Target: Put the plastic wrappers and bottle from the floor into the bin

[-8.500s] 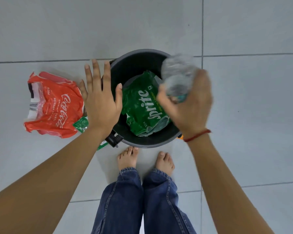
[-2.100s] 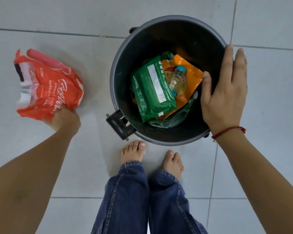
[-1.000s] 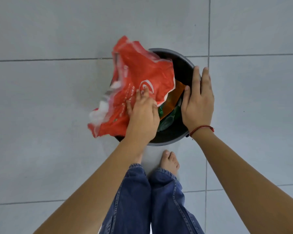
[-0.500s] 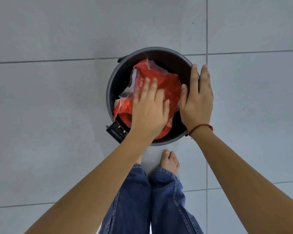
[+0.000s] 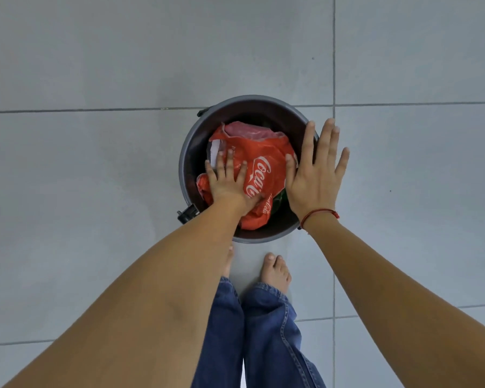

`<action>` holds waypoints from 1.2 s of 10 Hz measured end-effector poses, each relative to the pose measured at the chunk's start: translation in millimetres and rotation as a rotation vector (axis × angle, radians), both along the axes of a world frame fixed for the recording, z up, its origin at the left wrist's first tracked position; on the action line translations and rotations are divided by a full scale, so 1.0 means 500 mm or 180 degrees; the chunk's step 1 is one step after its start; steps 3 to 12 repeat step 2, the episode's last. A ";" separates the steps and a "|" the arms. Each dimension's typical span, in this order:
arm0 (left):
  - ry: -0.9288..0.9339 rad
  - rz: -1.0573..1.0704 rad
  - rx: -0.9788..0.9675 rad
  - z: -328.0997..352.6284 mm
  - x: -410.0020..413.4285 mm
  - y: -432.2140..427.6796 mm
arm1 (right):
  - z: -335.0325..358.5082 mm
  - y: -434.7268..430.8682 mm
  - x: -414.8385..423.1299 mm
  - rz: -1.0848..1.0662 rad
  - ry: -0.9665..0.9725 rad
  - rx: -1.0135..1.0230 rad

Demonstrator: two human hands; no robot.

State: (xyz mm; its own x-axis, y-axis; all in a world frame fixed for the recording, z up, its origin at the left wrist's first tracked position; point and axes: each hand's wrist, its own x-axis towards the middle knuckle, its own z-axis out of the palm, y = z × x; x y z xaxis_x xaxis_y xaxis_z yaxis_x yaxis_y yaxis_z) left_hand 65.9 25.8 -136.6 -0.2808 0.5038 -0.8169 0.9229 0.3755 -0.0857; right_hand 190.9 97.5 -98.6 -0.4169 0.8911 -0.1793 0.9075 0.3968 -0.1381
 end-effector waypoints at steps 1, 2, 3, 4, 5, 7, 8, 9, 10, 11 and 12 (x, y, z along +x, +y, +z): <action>-0.0234 0.0005 0.0110 0.078 -0.008 0.004 | 0.041 0.008 -0.005 0.0118 -0.0175 -0.0198; -0.0251 -0.0113 0.1158 0.180 -0.036 -0.018 | 0.125 0.011 -0.015 0.0272 -0.0280 -0.0133; -0.0251 -0.0113 0.1158 0.180 -0.036 -0.018 | 0.125 0.011 -0.015 0.0272 -0.0280 -0.0133; -0.0251 -0.0113 0.1158 0.180 -0.036 -0.018 | 0.125 0.011 -0.015 0.0272 -0.0280 -0.0133; -0.0251 -0.0113 0.1158 0.180 -0.036 -0.018 | 0.125 0.011 -0.015 0.0272 -0.0280 -0.0133; -0.0251 -0.0113 0.1158 0.180 -0.036 -0.018 | 0.125 0.011 -0.015 0.0272 -0.0280 -0.0133; -0.0251 -0.0113 0.1158 0.180 -0.036 -0.018 | 0.125 0.011 -0.015 0.0272 -0.0280 -0.0133; -0.0251 -0.0113 0.1158 0.180 -0.036 -0.018 | 0.125 0.011 -0.015 0.0272 -0.0280 -0.0133; -0.0251 -0.0113 0.1158 0.180 -0.036 -0.018 | 0.125 0.011 -0.015 0.0272 -0.0280 -0.0133; -0.0251 -0.0113 0.1158 0.180 -0.036 -0.018 | 0.125 0.011 -0.015 0.0272 -0.0280 -0.0133; -0.0251 -0.0113 0.1158 0.180 -0.036 -0.018 | 0.125 0.011 -0.015 0.0272 -0.0280 -0.0133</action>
